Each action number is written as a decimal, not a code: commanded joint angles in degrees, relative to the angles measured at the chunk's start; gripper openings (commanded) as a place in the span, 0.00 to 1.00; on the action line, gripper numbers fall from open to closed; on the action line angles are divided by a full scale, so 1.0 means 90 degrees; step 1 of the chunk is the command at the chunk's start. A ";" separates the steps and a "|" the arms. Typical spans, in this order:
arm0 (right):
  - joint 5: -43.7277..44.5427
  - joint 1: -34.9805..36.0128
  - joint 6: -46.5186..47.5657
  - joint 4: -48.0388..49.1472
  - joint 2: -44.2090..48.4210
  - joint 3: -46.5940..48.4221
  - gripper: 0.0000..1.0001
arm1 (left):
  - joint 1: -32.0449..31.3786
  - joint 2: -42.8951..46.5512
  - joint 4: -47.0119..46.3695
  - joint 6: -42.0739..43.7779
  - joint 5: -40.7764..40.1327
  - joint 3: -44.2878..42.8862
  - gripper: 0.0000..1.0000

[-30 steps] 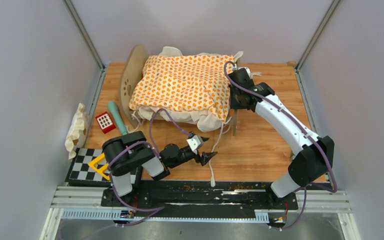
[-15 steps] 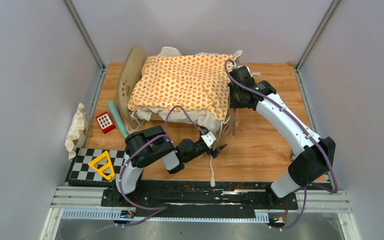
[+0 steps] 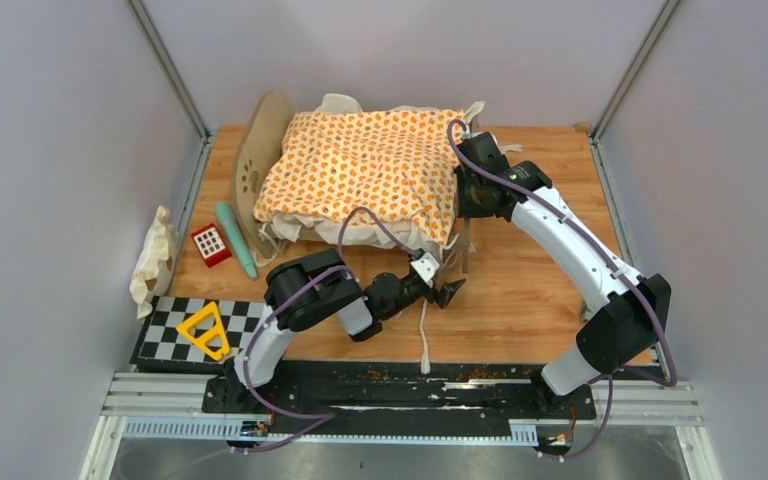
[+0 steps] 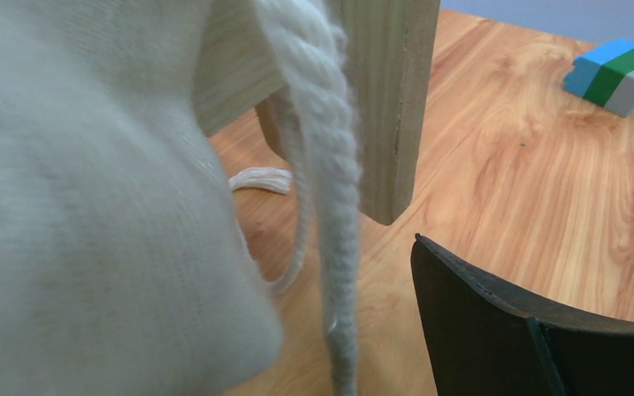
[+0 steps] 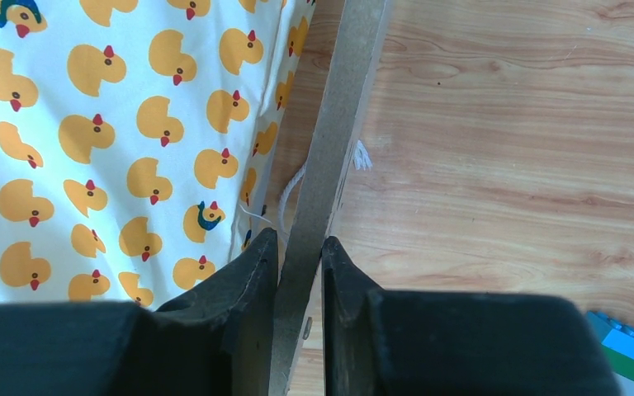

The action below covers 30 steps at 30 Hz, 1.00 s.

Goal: Set up the pet bed
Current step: Cross the ropes on the bed frame.

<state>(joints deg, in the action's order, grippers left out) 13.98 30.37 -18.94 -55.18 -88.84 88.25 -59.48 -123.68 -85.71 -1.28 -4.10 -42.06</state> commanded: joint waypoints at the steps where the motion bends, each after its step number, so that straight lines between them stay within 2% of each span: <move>1: -0.0994 0.0232 0.0182 0.0638 0.0514 0.0621 0.00 | 0.0013 -0.0270 -0.0418 -0.0500 0.0190 -0.0380 0.88; 4: -0.1006 0.0236 0.0190 0.0632 0.0532 0.0626 0.00 | 0.0008 -0.0449 -0.0368 -0.0657 0.0378 -0.0580 0.86; 6: -0.1023 0.0243 0.0183 0.0637 0.0544 0.0625 0.00 | 0.0008 -0.0554 -0.0334 -0.0691 0.0523 -0.0713 0.80; 12: -0.0921 0.0247 0.0205 0.0659 0.0581 0.0565 0.00 | 0.0012 -0.0576 -0.0271 -0.0808 0.0902 -0.0764 0.46; 18: -0.0708 0.0240 0.0236 0.0711 0.0613 0.0492 0.00 | 0.0008 -0.0270 -0.0280 -0.0935 0.1211 -0.0247 0.08; 20: -0.0622 0.0230 0.0265 0.0711 0.0606 0.0494 0.00 | 0.0009 -0.0145 -0.0314 -0.1045 0.1345 0.0015 0.00; 25: -0.0437 0.0234 0.0327 0.0715 0.0589 0.0473 0.00 | 0.0010 0.0300 -0.0508 -0.1316 0.1432 0.0868 0.00; 30: -0.0397 0.0238 0.0359 0.0775 0.0596 0.0348 0.00 | 0.0008 0.0670 -0.0514 -0.1635 0.1724 0.1320 0.00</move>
<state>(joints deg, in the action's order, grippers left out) 14.37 31.14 -18.92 -55.94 -88.71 88.68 -59.20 -120.92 -87.26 -12.78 7.66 -33.08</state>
